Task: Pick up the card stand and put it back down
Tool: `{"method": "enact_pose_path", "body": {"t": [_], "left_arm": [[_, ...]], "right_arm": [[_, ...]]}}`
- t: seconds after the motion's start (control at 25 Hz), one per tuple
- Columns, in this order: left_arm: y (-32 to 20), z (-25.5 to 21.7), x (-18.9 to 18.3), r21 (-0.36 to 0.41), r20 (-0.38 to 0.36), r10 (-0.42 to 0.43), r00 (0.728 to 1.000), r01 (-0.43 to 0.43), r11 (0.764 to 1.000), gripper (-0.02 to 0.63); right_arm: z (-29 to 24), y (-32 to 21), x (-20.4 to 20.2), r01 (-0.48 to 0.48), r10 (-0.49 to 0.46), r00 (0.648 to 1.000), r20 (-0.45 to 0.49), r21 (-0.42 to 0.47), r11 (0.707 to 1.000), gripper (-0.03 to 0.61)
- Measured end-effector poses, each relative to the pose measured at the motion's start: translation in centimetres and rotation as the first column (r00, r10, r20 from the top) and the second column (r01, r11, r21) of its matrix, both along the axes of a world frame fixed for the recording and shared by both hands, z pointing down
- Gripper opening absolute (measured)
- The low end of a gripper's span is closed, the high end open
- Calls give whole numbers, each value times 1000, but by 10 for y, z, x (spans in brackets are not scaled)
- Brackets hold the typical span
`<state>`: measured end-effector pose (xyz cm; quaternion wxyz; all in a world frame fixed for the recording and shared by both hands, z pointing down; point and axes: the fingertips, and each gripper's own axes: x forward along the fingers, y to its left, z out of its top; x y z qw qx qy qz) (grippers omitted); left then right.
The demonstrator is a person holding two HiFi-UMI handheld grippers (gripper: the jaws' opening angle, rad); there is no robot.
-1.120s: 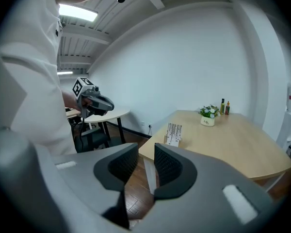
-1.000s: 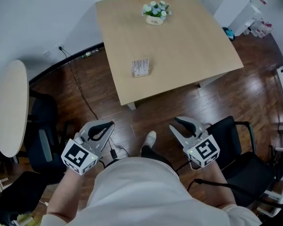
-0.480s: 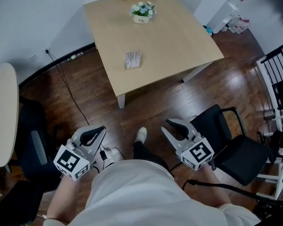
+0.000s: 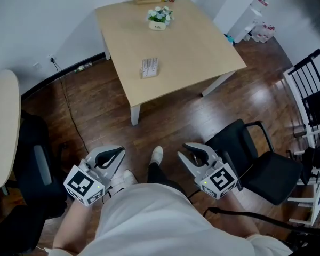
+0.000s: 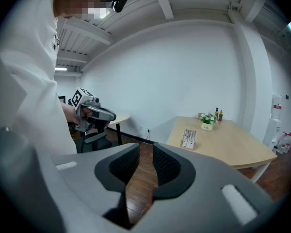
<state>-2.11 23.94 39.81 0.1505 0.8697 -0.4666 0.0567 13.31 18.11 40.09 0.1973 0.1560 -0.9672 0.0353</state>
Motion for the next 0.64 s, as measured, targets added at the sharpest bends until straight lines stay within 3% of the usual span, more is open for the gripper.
{"method": "enact_pose_path", "body": {"t": [0.12,0.36,0.64], "left_arm": [[10,-4,9,22,11,20,1000,-21,1000,0],[29,-11,4,45,-34,24,999,-22,999,1],[43,-8,-1,22,-43,6,999,-5,1000,1]], "right_arm": [[0,9,-4,17,-17,1000,2,4,1000,91],[3,22,-16,54,-54,999,-2,12,998,89],[4,43,-32,100,-100,995,-8,13,995,87]]}}
